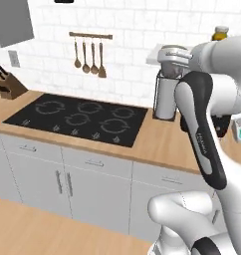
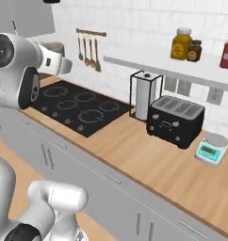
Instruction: Gather all objects into one cabinet and sort the glasses and bowls to opposite sides.
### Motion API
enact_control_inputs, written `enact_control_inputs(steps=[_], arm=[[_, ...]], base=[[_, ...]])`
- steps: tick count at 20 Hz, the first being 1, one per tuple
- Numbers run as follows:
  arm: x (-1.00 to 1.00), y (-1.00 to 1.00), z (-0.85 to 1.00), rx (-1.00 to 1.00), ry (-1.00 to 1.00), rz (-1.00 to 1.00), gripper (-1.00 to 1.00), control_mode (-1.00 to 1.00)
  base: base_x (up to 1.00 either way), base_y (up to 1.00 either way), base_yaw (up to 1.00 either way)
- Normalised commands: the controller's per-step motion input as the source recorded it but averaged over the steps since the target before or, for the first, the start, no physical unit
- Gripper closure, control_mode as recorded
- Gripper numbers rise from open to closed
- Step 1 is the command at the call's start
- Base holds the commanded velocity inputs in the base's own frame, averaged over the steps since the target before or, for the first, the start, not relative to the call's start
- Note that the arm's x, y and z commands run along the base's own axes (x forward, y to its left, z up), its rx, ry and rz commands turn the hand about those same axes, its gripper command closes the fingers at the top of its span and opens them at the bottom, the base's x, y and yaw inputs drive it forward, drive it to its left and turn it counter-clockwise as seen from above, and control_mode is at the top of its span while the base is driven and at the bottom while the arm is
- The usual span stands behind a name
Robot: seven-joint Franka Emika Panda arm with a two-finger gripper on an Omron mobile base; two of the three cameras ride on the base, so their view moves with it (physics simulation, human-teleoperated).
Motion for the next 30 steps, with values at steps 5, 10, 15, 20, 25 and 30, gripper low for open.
enact_control_inputs(steps=[5,10,15,20,25,30], arm=[[0.00,0.00,0.00,0.00,0.00,0.00,1.00,1.00],[0.00,0.00,0.00,0.00,0.00,0.00,1.00,1.00],[0.00,0.00,0.00,0.00,0.00,0.00,1.00,1.00],[0.00,0.00,0.00,0.00,0.00,0.00,1.00,1.00],[0.00,0.00,0.00,0.00,0.00,0.00,1.00,1.00],[0.00,0.00,0.00,0.00,0.00,0.00,1.00,1.00]], base=[[0.00,0.27,0.73],[0.00,0.32,0.75],[0.07,0.40,0.78],[0.42,0.41,0.66],[0.94,0.19,0.37],[1.00,0.31,0.29]])
